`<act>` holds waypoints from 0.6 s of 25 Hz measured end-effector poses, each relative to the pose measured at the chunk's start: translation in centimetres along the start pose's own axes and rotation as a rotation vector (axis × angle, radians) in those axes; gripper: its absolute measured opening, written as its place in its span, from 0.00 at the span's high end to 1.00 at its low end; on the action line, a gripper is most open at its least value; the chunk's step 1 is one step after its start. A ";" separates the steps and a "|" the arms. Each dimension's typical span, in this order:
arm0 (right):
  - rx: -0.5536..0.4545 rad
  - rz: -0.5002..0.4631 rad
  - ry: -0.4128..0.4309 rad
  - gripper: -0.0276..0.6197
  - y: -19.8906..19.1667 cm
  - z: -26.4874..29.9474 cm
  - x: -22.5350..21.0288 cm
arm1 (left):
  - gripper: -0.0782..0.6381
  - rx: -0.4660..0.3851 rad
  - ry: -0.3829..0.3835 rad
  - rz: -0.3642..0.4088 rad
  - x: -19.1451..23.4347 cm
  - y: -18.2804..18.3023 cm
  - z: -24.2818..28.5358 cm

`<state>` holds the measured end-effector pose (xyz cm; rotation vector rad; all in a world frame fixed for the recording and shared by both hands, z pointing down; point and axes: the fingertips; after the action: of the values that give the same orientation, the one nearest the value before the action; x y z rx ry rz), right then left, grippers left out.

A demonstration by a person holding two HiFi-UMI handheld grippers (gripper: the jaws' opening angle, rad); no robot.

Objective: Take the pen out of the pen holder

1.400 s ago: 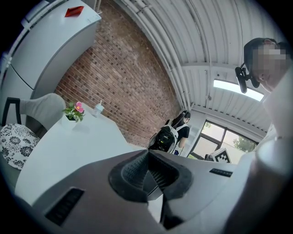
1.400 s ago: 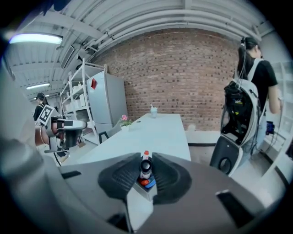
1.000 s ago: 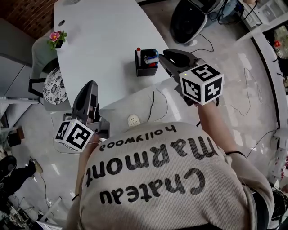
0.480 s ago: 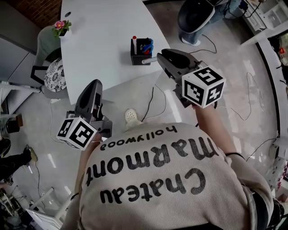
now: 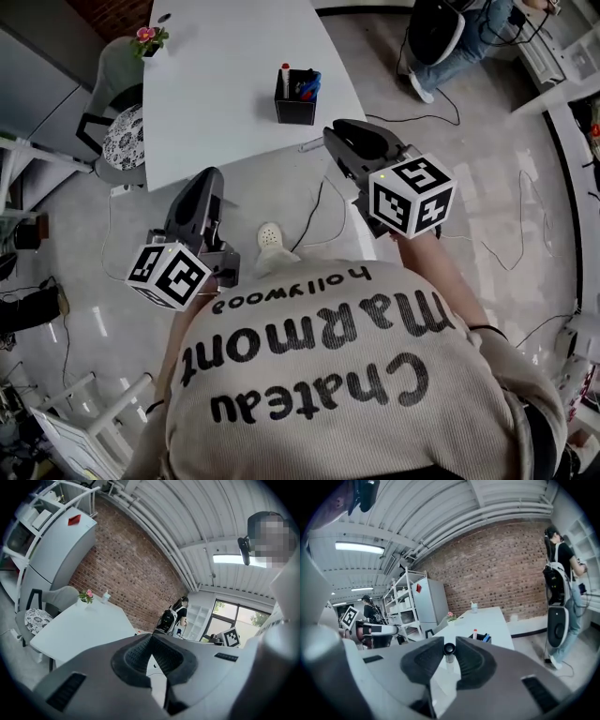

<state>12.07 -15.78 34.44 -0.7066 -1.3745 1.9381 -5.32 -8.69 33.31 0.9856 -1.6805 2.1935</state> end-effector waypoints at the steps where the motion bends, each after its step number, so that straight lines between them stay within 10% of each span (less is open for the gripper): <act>1: 0.003 -0.003 0.003 0.83 -0.4 -0.2 0.3 | 0.89 -0.005 0.011 0.007 -0.1 -0.3 -0.3; 15: 0.035 0.008 0.043 0.83 -3.9 -4.3 1.2 | 0.89 -0.021 0.057 -0.023 -3.2 -5.3 -2.4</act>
<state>15.26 -11.41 36.77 -0.7341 -1.3107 1.9377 -0.99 -4.02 35.19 0.9238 -1.6556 2.1640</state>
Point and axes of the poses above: the fingertips, and each gripper's own axes: z forward along the fingers, x to its left, y out of its top, and after that the axes turned 9 degrees about -z, right-handed
